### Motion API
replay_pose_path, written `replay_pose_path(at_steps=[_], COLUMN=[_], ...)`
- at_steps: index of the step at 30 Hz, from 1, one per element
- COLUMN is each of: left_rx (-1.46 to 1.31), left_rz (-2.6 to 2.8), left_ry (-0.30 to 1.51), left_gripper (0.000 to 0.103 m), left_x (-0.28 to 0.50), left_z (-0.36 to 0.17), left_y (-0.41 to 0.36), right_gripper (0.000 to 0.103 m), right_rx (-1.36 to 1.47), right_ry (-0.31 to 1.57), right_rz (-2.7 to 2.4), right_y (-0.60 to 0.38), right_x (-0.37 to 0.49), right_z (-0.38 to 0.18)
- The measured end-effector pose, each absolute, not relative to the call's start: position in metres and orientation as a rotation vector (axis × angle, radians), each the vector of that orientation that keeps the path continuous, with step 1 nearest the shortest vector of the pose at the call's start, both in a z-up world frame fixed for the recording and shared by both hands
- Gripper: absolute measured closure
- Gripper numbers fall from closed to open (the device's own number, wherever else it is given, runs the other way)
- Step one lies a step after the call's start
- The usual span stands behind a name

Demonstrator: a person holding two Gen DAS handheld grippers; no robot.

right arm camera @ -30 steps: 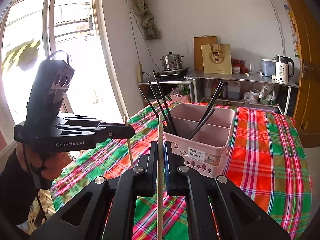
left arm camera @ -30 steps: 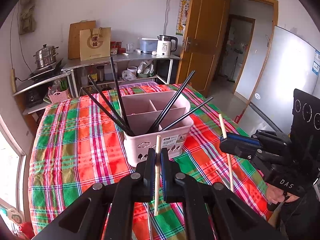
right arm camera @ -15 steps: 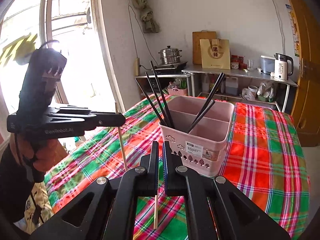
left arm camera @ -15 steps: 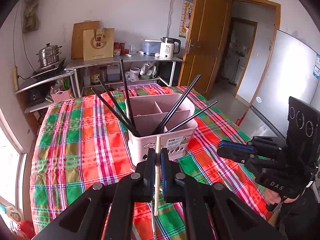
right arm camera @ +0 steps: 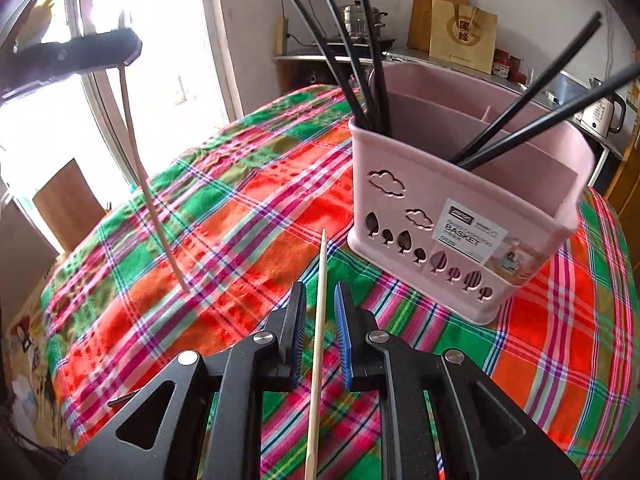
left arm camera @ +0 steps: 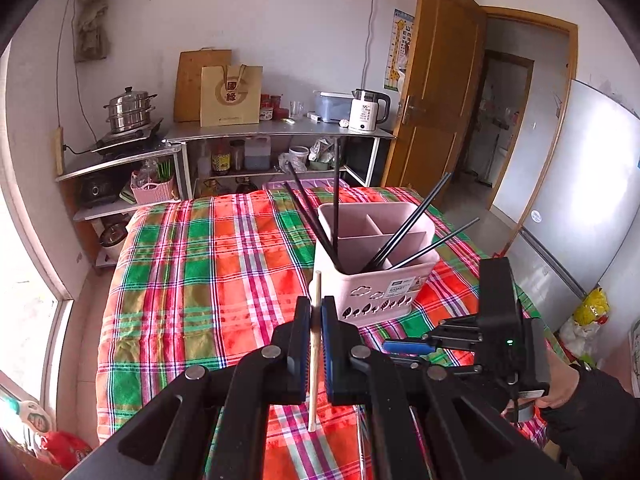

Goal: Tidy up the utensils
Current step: 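Raise the wooden chopsticks with both tools and position them above the basket compartments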

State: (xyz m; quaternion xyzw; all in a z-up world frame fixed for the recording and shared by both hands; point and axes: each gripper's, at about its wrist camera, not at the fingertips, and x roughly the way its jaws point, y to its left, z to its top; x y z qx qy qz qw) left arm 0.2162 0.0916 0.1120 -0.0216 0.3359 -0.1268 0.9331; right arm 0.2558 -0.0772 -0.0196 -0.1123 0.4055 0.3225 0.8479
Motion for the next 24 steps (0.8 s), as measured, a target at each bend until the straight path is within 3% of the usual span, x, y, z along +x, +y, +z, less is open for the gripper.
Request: replay_pose_path(at_steps=[17,20,24], left_rx=[-0.097,-0.096,-0.096], left_rz=[-0.263,-0.266,-0.267], left_ry=[0.701,0.702,0.697], left_gripper=[0.098,0.098,0.098], left_x=[0.226,0.227,0.225], left_z=[0.092,0.091,0.093], left_y=[0.128,0.127,0.127], right_gripper=[0.088,0.096,0.098], right_rx=[-0.327,-0.333,-0.339], right_ry=[0.984,0.988,0.977], right_rz=[0.647,0.656,0.665], right_y=[-0.016,-0.012,-0.011], right_x=[0.313,0.314,0.309], right_z=[-0.059,-0.059,-0.055])
